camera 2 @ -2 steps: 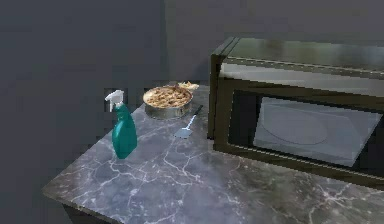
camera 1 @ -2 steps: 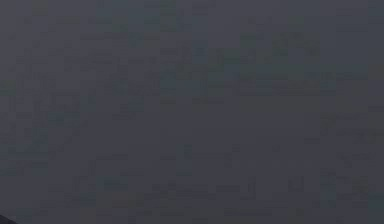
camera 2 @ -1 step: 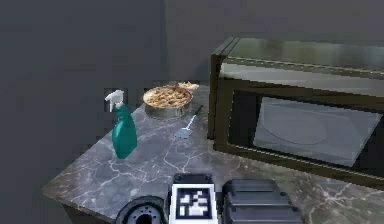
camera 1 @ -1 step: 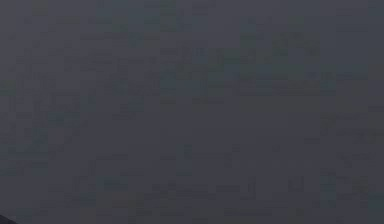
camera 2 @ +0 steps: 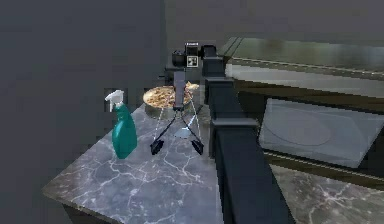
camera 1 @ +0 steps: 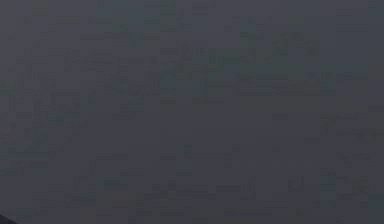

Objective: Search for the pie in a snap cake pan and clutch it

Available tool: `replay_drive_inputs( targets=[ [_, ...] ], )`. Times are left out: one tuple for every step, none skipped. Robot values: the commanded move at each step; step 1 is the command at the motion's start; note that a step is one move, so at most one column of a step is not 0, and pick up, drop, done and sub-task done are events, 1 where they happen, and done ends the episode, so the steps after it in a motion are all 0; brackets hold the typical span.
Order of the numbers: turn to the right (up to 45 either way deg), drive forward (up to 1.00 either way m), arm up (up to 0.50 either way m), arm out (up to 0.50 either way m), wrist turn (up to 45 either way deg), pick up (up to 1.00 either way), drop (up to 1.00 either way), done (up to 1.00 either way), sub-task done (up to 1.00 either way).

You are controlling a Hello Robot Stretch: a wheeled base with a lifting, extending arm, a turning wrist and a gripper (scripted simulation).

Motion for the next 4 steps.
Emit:
replay_drive_inputs(
  targets=[
    [0.0,0.00,0.00,0.00,45.0,0.00,0.00,0.00,0.00],
    [0.0,0.00,0.00,0.00,45.0,0.00,0.00,0.00,0.00],
    [0.0,0.00,0.00,0.00,45.0,0.00,0.00,0.00,0.00],
    [0.0,0.00,0.00,0.00,27.0,0.00,0.00,0.00,0.00]
  ],
)
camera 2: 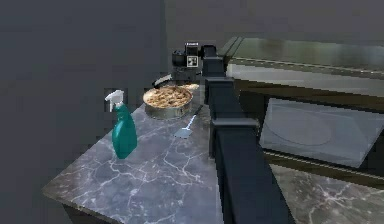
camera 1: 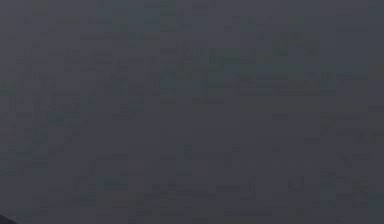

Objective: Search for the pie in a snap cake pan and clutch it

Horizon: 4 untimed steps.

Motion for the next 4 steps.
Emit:
replay_drive_inputs(
  targets=[
    [0.0,0.00,-0.08,0.00,0.0,0.00,0.00,0.00,0.00],
    [0.0,0.00,0.00,0.00,0.0,1.00,0.00,0.00,0.00],
    [0.0,0.00,0.08,0.00,0.0,0.00,0.00,0.00,0.00],
    [0.0,0.00,0.00,0.00,0.0,0.00,0.00,1.00,0.00]
  ],
)
